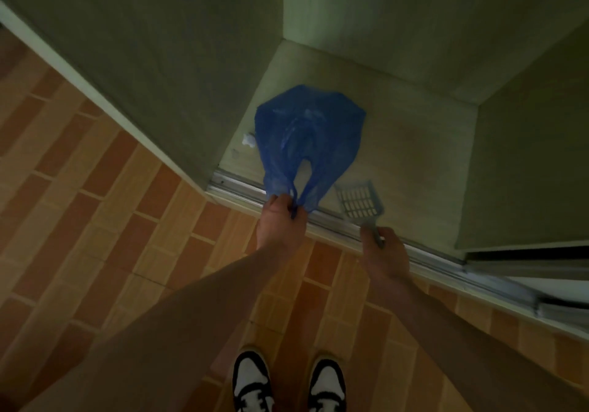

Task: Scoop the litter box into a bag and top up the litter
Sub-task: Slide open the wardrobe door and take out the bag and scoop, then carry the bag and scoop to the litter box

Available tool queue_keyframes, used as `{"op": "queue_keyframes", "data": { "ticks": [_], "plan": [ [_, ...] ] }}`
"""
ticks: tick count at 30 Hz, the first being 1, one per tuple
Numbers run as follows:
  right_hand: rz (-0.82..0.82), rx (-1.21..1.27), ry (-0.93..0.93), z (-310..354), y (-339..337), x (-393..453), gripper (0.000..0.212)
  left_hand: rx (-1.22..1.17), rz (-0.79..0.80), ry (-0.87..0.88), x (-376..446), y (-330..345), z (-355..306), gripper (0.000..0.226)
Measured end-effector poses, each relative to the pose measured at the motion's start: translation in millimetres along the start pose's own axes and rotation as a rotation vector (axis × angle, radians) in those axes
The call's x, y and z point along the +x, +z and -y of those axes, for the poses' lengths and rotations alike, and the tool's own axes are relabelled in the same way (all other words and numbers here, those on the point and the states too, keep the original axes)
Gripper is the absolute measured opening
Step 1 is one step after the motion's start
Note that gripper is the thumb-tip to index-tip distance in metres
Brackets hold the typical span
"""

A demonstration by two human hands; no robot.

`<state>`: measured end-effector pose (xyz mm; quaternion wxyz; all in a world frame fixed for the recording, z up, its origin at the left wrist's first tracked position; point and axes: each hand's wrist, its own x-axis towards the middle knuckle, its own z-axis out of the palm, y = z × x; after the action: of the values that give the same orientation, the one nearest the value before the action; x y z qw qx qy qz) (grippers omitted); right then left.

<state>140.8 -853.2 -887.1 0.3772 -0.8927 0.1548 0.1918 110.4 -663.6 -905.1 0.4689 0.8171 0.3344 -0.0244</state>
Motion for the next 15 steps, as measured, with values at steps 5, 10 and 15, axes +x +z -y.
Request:
{"op": "queue_keyframes", "data": {
  "ticks": [5,10,15],
  "plan": [
    [-0.013,0.0,-0.049,34.0,-46.3,-41.3,0.035,-0.109,0.014,-0.141,-39.6,-44.2,-38.9,0.015],
    [0.046,0.04,-0.047,69.1,-90.8,-108.0,0.03,-0.247,-0.069,-0.233,-98.4,-96.6,-90.9,0.014],
    [0.079,-0.002,-0.045,98.4,-134.6,-163.7,0.035,-0.367,-0.105,-0.293,-149.4,-152.4,-141.2,0.03]
  ]
}}
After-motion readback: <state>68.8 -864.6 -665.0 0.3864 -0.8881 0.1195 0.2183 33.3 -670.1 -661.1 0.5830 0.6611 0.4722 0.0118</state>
